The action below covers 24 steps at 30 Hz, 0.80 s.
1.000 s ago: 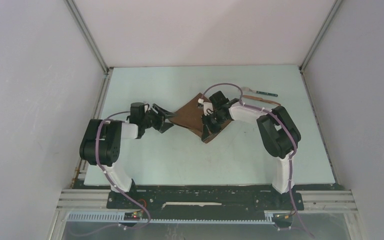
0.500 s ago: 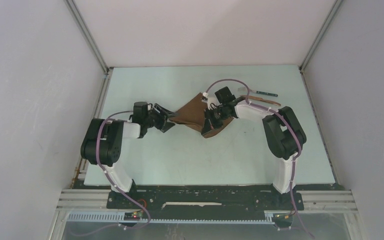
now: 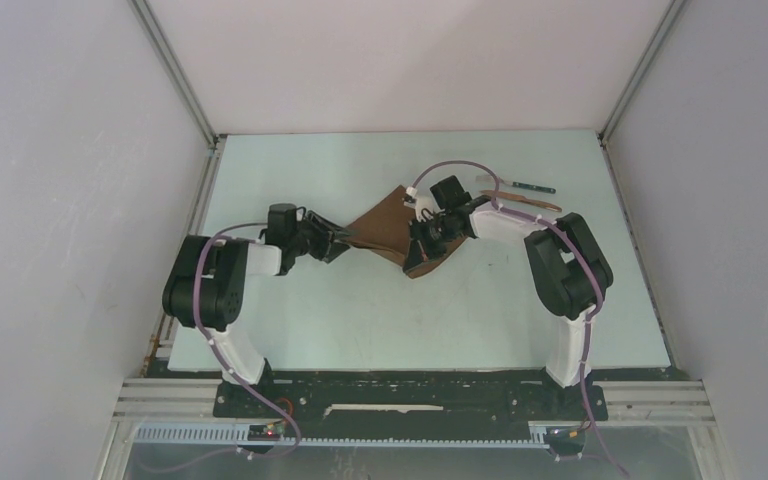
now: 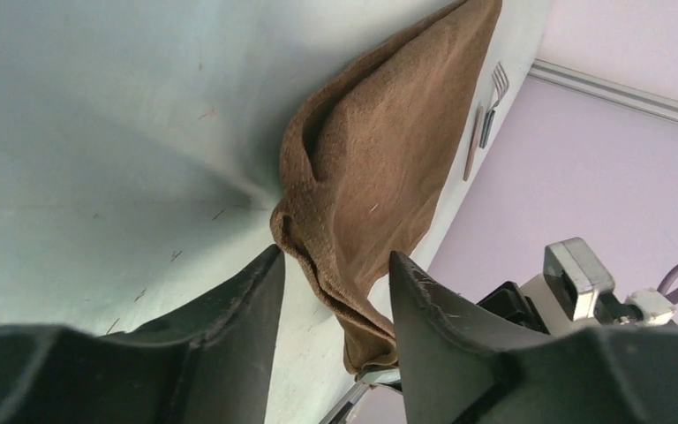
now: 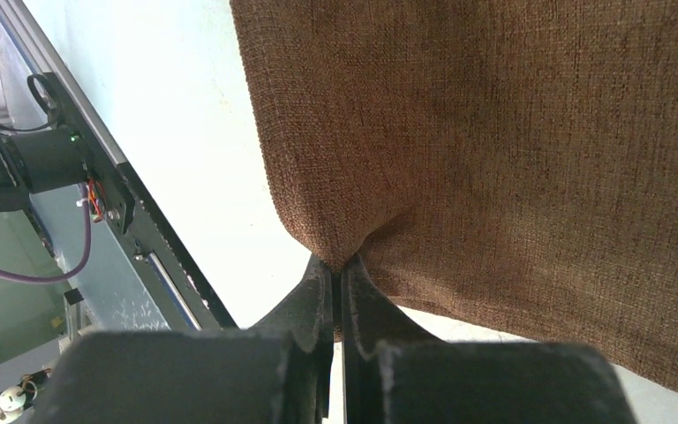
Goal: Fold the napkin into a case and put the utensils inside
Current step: Fold the lower triangle-folded napkin at the center of the board.
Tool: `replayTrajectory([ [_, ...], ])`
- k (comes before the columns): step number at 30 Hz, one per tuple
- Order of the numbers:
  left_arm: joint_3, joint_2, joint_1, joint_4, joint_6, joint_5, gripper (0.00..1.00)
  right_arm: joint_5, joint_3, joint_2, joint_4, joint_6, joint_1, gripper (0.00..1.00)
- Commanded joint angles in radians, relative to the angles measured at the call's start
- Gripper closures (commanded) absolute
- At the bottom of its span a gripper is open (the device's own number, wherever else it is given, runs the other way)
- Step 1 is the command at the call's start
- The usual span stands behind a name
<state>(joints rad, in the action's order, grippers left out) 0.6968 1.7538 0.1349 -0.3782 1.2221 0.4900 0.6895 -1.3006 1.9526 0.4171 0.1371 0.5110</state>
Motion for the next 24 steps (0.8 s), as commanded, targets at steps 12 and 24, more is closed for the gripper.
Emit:
replayTrajectory([
  [12, 0.075, 0.01, 0.011, -0.027, -0.016, -0.004, 0.79, 0.014, 0.029, -0.072, -0.05, 0.033, -0.025, 1.0],
  [24, 0.309, 0.101, 0.096, 0.107, -0.041, -0.045, 1.0, 0.098, 0.122, -0.037, -0.147, 0.14, -0.115, 1.0],
])
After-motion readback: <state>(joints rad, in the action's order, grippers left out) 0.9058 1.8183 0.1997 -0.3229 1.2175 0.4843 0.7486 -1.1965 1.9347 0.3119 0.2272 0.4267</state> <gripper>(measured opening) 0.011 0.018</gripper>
